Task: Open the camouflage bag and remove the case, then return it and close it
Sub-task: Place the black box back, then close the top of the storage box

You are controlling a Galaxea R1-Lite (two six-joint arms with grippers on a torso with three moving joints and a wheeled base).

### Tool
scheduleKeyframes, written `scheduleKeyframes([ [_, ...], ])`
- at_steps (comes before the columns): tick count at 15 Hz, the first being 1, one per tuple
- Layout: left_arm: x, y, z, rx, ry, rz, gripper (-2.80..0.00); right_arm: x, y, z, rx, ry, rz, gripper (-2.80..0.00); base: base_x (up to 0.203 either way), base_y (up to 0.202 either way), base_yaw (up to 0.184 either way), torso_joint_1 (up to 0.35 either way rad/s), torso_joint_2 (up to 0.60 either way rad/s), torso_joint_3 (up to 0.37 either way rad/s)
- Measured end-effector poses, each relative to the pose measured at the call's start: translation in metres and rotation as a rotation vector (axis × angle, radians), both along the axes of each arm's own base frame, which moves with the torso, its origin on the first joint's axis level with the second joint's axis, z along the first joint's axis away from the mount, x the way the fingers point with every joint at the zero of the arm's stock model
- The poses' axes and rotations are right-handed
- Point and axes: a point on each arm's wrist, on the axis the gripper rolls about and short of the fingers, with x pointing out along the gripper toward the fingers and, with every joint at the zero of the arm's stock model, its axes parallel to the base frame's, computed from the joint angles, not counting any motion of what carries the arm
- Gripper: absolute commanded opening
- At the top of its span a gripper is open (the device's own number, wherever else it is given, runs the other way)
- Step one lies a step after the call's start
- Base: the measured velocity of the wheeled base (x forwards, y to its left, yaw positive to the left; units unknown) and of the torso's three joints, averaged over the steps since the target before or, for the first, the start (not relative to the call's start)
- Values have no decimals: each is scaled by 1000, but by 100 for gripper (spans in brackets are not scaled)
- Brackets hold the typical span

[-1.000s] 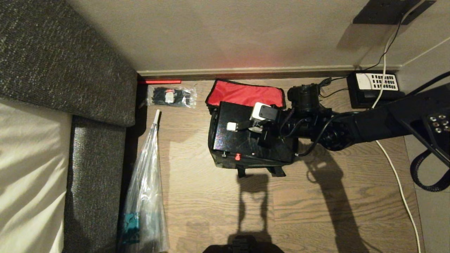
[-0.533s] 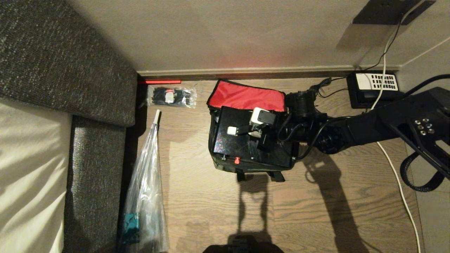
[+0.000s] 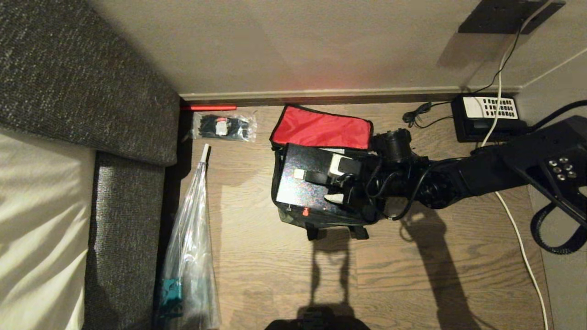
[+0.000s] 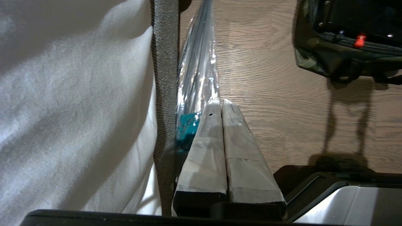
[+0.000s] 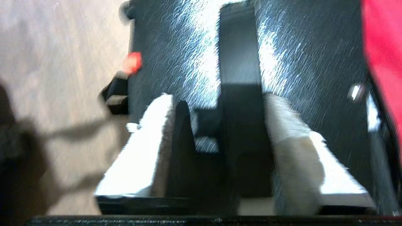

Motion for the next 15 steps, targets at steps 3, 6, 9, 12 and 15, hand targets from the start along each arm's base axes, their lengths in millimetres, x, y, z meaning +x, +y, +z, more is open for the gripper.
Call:
scheduleKeyframes([
  [3, 0, 0, 0, 0, 0, 0, -280, -24, -11, -3, -52, 110, 5, 0, 0, 0, 0, 0, 0, 0],
  [6, 0, 0, 0, 1, 0, -1, -280, -58, -27, 6, -82, 196, -1, 0, 0, 0, 0, 0, 0, 0],
  [9, 0, 0, 0, 1, 0, 0, -280, -96, -45, 18, -56, 265, -40, 0, 0, 0, 0, 0, 0, 0],
  [12, 0, 0, 0, 0, 0, -1, -280, -119, -60, 36, -26, 258, -84, -280, 0, 0, 0, 0, 0, 0],
  [15, 0, 0, 0, 0, -2, 0, -280, -136, -83, 50, 51, 316, -274, -280, 0, 0, 0, 0, 0, 0],
])
